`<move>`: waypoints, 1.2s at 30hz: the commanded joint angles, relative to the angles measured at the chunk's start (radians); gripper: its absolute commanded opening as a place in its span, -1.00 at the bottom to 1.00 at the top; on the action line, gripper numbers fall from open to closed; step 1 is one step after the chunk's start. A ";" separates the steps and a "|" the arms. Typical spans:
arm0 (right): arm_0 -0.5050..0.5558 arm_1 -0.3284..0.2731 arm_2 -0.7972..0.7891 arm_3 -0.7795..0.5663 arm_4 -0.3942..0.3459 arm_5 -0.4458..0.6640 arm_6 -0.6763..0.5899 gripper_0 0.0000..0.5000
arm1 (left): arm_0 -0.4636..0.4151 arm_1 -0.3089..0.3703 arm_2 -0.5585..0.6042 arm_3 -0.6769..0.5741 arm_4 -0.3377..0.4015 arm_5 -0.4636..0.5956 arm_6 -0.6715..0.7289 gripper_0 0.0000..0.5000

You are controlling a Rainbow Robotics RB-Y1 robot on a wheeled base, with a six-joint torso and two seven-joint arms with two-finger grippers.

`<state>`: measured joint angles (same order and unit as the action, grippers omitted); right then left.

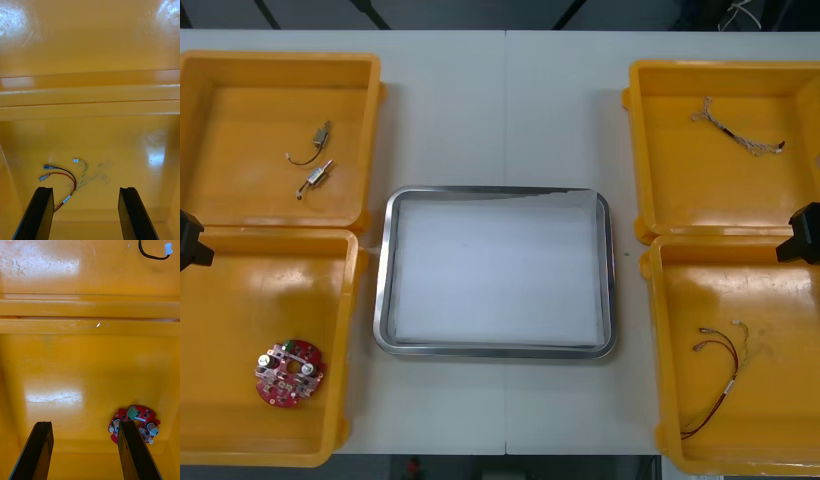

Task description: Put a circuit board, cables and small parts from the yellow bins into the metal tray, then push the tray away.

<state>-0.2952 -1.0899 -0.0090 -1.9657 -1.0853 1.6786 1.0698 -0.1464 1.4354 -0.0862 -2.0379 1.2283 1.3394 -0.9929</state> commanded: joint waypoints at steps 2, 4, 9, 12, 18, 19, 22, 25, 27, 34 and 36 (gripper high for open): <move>0.011 -0.024 -0.035 -0.025 0.001 0.006 -0.028 1.00 | 0.005 0.040 0.036 -0.004 -0.009 -0.008 0.065 1.00; 0.011 -0.024 -0.035 -0.025 0.001 0.006 -0.028 1.00 | 0.005 0.040 0.036 -0.004 -0.009 -0.008 0.065 1.00; 0.011 -0.024 -0.035 -0.025 0.001 0.006 -0.028 1.00 | 0.005 0.040 0.036 -0.004 -0.009 -0.008 0.065 1.00; 0.011 -0.024 -0.035 -0.025 0.001 0.006 -0.028 1.00 | 0.005 0.040 0.036 -0.004 -0.009 -0.008 0.065 1.00; 0.011 -0.024 -0.035 -0.025 0.001 0.006 -0.028 1.00 | 0.005 0.040 0.036 -0.004 -0.009 -0.008 0.065 1.00; 0.011 -0.024 -0.035 -0.025 0.001 0.006 -0.028 1.00 | 0.005 0.040 0.036 -0.004 -0.009 -0.008 0.065 1.00; 0.011 -0.024 -0.035 -0.025 0.001 0.006 -0.028 1.00 | 0.005 0.040 0.036 -0.004 -0.009 -0.008 0.065 1.00; 0.011 -0.024 -0.035 -0.025 0.001 0.006 -0.028 1.00 | 0.005 0.040 0.036 -0.004 -0.009 -0.008 0.065 1.00; 0.011 -0.024 -0.035 -0.025 0.001 0.006 -0.028 1.00 | 0.005 0.040 0.036 -0.004 -0.009 -0.008 0.065 1.00; 0.011 -0.024 -0.035 -0.025 0.001 0.006 -0.028 1.00 | 0.005 0.040 0.036 -0.004 -0.009 -0.008 0.065 1.00; 0.011 -0.024 -0.035 -0.025 0.001 0.006 -0.028 1.00 | 0.005 0.040 0.036 -0.004 -0.009 -0.008 0.065 1.00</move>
<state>-0.2952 -1.0899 -0.0090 -1.9657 -1.0853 1.6786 1.0698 -0.1464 1.4355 -0.0862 -2.0379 1.2283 1.3394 -0.9929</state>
